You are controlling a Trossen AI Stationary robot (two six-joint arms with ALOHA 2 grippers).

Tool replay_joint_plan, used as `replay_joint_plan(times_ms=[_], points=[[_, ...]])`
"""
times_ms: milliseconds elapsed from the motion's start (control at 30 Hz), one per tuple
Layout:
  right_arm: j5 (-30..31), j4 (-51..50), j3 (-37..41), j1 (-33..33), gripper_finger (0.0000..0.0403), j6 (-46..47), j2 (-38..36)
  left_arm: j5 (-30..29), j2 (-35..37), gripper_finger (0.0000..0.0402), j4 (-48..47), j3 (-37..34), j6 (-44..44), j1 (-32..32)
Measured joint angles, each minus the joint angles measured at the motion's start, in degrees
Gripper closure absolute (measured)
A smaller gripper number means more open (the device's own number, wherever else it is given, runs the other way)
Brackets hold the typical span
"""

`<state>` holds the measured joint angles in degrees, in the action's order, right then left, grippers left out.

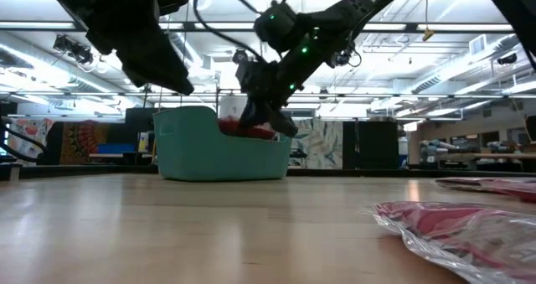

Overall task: Sort popcorn bags into baskets
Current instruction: Put the red popcorn pack into the blue bin

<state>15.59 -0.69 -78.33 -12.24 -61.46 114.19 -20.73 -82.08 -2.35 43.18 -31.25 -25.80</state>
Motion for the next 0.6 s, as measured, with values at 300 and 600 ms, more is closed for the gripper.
replay_joint_plan(times_ms=[300,600], points=[[0.7,-5.3,-0.7,1.4,0.031,3.7,-1.1,-0.2,0.0,0.026,-1.0,0.0,-0.7,-0.2],[2.0,-23.1,-0.7,6.7,0.0295,19.4,-9.1,-0.2,0.0,0.026,-1.6,0.0,-1.1,-0.2]])
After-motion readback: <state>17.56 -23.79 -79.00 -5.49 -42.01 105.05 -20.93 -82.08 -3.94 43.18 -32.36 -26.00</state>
